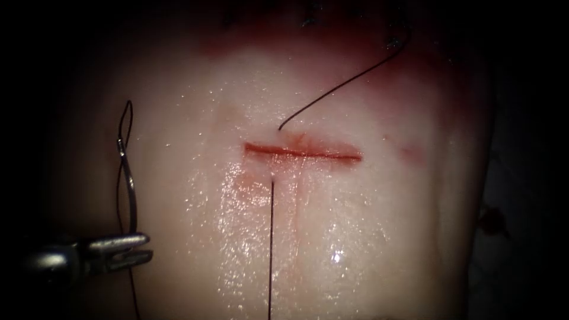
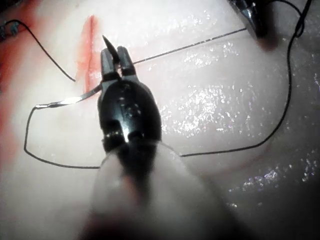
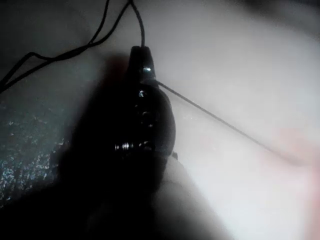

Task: Wound Closure
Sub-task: Grip thread near wound with right hand and pull away repeatedly until only a short tail is left above wound

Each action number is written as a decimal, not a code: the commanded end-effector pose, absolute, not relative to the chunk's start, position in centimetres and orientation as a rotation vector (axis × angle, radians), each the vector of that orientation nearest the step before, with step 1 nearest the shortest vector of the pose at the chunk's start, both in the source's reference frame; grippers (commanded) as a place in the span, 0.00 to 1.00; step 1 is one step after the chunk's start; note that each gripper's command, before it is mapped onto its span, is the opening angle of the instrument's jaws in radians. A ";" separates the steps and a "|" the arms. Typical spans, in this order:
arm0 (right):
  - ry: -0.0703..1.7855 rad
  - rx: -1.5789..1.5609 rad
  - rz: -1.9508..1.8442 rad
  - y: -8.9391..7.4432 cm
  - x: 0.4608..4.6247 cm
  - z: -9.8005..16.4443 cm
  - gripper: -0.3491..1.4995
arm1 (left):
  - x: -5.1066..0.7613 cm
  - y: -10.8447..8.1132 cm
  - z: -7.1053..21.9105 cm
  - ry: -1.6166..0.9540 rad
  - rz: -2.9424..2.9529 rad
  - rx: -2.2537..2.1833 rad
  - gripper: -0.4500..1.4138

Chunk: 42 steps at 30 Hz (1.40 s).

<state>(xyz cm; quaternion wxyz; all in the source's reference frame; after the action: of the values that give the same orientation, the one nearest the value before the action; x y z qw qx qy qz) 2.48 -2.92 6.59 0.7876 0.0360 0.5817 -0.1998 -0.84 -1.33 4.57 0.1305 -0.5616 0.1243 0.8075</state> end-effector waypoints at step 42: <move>1.212 -0.131 -0.131 -0.5 2.23 7.2 0.91 | -0.89 -1.3 4.6 0.362 2.345 -1.634 0.05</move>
<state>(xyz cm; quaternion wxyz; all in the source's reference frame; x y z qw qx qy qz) 2.18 -0.53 7.11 0.8185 -0.0617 0.5681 -0.0597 -0.83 -1.33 4.56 0.1305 -0.5616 0.1241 0.8076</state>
